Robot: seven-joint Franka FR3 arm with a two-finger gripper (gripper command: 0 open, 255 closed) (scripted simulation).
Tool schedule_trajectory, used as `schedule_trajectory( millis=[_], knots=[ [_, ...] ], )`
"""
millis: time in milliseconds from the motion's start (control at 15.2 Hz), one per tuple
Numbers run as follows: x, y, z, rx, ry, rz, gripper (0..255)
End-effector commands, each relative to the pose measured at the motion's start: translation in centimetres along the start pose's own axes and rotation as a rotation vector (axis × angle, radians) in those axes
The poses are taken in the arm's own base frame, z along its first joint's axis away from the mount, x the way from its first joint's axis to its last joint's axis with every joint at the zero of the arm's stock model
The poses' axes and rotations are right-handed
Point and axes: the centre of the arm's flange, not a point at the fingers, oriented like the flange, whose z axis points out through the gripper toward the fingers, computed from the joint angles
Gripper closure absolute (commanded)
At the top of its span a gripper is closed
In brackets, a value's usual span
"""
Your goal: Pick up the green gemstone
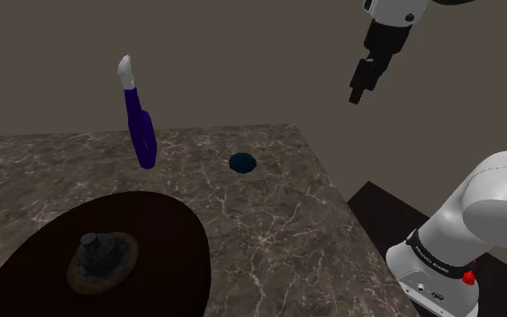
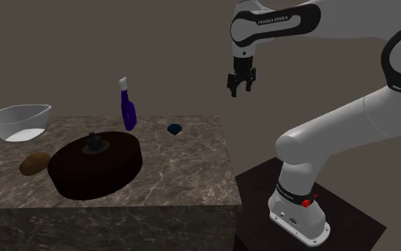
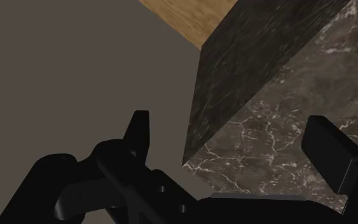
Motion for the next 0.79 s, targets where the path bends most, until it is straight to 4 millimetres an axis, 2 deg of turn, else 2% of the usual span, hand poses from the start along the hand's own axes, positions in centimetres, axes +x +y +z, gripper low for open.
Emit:
schedule_trajectory(
  millis=[0, 726],
  knots=[
    [0.0, 0.0, 0.0, 0.000, 0.000, 0.000, 0],
    [5.3, -12.2, 4.2, 0.046, -0.010, 0.042, 0]
  ],
)
